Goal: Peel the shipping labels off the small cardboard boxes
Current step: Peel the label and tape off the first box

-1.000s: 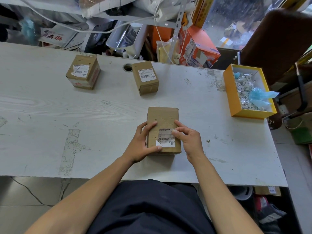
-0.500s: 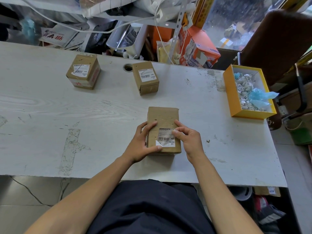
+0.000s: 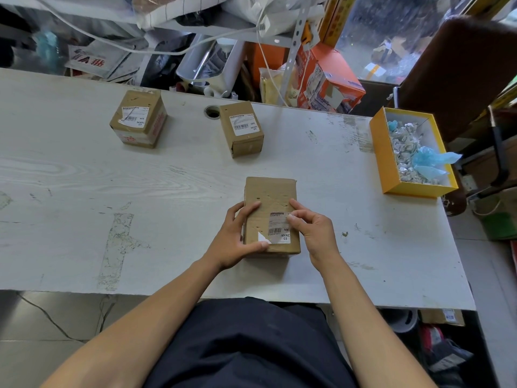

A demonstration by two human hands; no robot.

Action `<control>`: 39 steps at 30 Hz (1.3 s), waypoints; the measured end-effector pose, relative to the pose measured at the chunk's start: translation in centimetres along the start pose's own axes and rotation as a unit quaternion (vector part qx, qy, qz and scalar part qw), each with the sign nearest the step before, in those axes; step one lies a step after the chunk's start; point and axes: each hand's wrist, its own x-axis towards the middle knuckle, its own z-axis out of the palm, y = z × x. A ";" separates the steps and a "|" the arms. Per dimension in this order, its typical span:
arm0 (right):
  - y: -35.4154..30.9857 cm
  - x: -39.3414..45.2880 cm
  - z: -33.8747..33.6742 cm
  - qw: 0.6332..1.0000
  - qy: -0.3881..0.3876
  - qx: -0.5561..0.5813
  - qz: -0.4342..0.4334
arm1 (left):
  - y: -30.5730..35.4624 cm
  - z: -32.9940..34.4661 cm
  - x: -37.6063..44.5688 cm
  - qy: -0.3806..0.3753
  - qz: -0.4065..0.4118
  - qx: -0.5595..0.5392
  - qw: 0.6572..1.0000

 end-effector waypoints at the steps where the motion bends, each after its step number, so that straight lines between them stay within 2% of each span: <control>1: 0.0 0.0 0.0 1.000 -0.001 0.001 0.000 | 0.0 0.0 0.0 0.000 -0.001 0.001 1.000; 10: -0.1 0.0 -0.2 1.000 -0.008 0.019 0.010 | 0.4 -0.1 0.0 -0.004 -0.006 -0.003 1.000; 17: -1.0 0.0 -0.1 0.994 -0.007 0.106 0.042 | 0.5 -0.1 -0.1 -0.005 -0.011 -0.010 1.000; 26: -2.7 -0.4 0.1 0.994 0.007 0.095 0.060 | 1.3 -1.1 0.7 -0.034 -0.026 -0.002 0.999; 36: -4.1 -0.4 0.5 0.994 0.033 0.103 -0.001 | 2.9 -1.5 1.9 -0.060 -0.078 -0.083 0.992; 39: -4.4 -0.7 0.7 0.997 0.024 0.042 -0.057 | 3.2 -1.5 1.9 -0.059 -0.092 -0.098 0.989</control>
